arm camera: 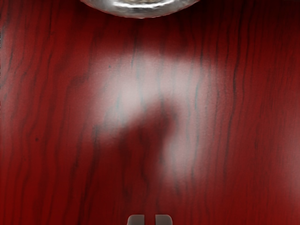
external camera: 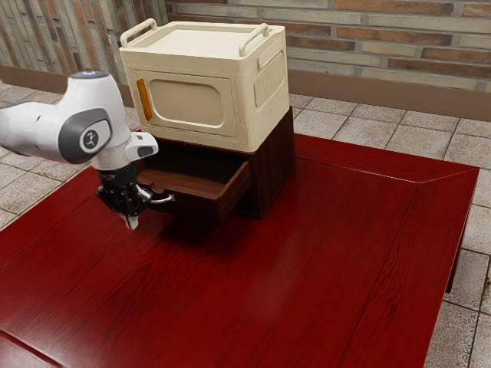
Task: Push the drawer handle with one arm to close the drawer
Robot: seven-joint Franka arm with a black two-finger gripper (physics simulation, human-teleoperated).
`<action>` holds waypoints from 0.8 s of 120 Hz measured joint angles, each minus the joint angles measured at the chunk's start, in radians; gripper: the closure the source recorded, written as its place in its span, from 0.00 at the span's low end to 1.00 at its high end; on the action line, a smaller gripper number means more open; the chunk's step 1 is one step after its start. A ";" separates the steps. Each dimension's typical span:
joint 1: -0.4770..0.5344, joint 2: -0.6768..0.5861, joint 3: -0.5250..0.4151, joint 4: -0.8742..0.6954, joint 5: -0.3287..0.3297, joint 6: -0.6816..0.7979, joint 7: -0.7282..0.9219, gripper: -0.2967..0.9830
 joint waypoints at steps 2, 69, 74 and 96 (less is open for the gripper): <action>-0.001 0.009 0.002 0.007 0.000 0.005 -0.001 0.83; 0.005 0.253 0.026 0.233 0.016 0.056 0.079 0.84; 0.006 0.266 0.027 0.253 0.017 0.056 0.087 0.85; 0.006 0.354 0.027 0.363 0.016 0.058 0.119 0.85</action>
